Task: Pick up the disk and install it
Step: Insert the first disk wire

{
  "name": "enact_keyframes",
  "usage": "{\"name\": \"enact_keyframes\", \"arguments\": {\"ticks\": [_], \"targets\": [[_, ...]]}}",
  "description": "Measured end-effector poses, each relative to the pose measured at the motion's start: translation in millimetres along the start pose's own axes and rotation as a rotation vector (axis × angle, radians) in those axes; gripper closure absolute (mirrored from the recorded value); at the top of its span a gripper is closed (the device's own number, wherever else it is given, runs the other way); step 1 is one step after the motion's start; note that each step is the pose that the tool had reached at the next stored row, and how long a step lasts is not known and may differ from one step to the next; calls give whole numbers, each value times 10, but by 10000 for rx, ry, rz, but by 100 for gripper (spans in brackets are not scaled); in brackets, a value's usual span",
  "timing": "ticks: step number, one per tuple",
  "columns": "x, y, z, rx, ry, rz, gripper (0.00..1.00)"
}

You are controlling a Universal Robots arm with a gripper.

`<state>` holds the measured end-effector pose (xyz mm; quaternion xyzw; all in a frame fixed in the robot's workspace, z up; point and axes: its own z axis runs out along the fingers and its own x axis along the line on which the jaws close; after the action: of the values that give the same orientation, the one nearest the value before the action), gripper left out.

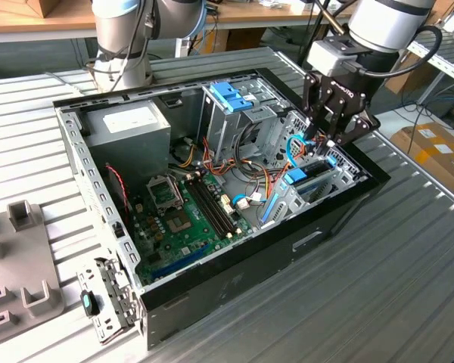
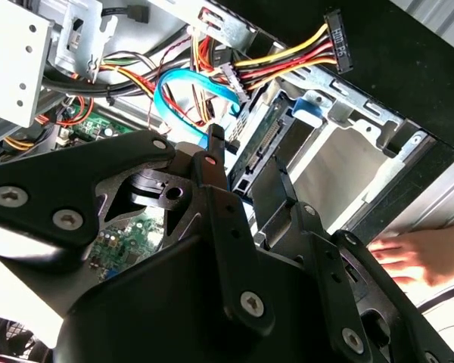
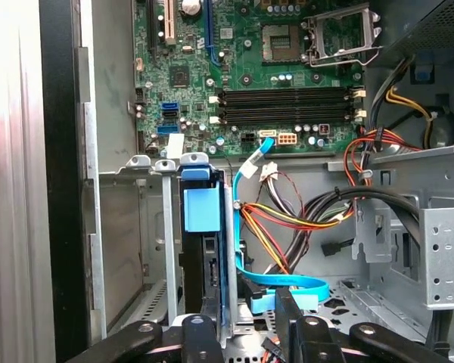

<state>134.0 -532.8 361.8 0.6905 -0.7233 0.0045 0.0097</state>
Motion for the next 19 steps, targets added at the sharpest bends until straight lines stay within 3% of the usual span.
{"name": "enact_keyframes", "arguments": {"ticks": [4,16,17,19], "targets": [[0,6,33,0,3,0,57],[0,7,37,0,1,1,59],[0,7,37,0,2,1,72],[0,7,38,0,2,1,78]]}}
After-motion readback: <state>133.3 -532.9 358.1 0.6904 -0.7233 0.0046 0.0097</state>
